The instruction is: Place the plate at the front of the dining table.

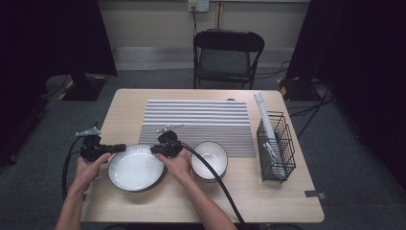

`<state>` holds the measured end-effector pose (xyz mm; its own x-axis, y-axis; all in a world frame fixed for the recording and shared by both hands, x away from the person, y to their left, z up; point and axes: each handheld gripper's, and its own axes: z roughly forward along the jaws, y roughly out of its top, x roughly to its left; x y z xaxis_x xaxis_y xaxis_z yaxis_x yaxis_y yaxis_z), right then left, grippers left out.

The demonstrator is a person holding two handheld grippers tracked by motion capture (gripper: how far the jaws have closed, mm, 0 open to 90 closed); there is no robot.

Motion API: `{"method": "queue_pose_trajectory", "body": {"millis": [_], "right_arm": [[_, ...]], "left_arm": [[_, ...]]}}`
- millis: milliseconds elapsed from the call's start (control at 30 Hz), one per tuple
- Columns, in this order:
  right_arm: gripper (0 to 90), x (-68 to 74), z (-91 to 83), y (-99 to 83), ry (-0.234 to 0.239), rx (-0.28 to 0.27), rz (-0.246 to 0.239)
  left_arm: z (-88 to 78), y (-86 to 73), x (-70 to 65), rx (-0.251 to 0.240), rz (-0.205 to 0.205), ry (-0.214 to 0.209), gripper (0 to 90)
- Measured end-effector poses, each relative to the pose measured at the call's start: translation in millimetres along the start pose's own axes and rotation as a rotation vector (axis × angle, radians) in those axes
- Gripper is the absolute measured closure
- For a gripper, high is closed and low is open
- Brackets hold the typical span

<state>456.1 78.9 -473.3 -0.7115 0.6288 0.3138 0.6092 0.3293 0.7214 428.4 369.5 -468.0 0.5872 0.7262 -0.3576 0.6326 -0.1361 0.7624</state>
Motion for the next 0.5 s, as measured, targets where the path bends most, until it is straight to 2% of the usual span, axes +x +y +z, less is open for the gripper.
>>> {"method": "queue_pose_trajectory", "body": {"millis": [67,133,233,267,400,500], "right_arm": [[74.8,-0.2,-0.1,-0.2,0.007,-0.006,0.020],[81.1,0.7,0.2,0.4,-0.010,0.000,0.020],[82.6,-2.3,1.0,1.8,-0.003,-0.001,0.047],[82.5,-1.4,1.4,2.2,-0.006,0.000,0.042],[83.0,-4.3,3.4,3.0,0.012,-0.020,0.066],[82.9,-3.5,4.3,4.8,0.009,-0.019,0.053]], "left_arm": [[-0.3,-0.2,0.6,-0.002,-0.008,-0.003,86.9],[-0.3,-0.2,0.7,-0.004,-0.010,-0.009,86.9],[0.1,0.1,2.2,0.010,-0.006,-0.008,86.4],[1.5,-0.1,2.5,0.017,-0.006,-0.011,85.9],[2.1,0.9,1.8,0.009,-0.010,-0.009,86.1],[0.1,1.1,3.1,-0.012,-0.015,-0.012,86.6]]}}
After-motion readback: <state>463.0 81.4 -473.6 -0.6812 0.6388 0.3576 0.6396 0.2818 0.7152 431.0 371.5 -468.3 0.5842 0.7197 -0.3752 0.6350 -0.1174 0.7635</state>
